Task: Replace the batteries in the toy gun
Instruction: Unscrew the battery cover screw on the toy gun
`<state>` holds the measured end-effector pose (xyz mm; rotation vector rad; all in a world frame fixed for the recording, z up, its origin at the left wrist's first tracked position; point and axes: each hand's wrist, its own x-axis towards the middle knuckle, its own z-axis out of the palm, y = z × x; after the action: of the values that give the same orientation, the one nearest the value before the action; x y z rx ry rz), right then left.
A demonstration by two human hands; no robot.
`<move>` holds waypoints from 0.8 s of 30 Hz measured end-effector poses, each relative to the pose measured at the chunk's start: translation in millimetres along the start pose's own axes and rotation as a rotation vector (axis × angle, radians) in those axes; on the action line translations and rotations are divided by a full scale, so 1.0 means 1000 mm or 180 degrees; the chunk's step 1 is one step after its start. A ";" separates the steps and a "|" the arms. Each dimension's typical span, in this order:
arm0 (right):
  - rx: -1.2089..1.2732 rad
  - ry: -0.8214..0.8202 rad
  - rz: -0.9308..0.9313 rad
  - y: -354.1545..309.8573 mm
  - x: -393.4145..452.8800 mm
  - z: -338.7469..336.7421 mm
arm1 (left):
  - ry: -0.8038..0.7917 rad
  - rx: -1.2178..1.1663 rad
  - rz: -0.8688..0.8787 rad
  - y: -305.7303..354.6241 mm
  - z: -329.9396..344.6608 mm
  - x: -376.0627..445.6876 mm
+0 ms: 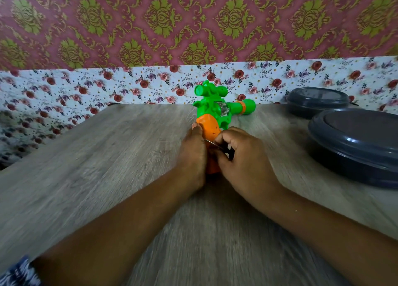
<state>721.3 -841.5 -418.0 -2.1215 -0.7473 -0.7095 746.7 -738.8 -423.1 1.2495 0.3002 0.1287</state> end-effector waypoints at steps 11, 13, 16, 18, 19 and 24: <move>0.0475 -0.0166 0.0312 0.002 0.003 -0.004 | 0.0119 -0.0052 -0.0166 0.002 0.002 -0.002; 0.0845 -0.0250 0.0592 0.003 0.003 -0.003 | 0.0201 0.0021 -0.0123 0.000 0.002 0.001; 0.1270 -0.0346 0.0923 0.003 0.004 -0.003 | 0.0280 0.0020 -0.0111 -0.001 0.002 0.002; 0.1440 -0.0361 0.1062 0.002 0.004 -0.004 | 0.0249 -0.0032 -0.0128 0.000 0.002 0.001; 0.1496 -0.0369 0.1116 0.002 0.003 -0.004 | 0.0216 -0.0042 -0.0138 0.000 0.002 0.000; 0.1570 -0.0335 0.1283 0.002 0.003 -0.004 | 0.0102 -0.0050 -0.0139 0.000 0.003 -0.001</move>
<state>723.9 -844.4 -414.7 -1.7788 -0.4635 -0.1718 746.5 -742.0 -422.1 1.2254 0.3534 0.1135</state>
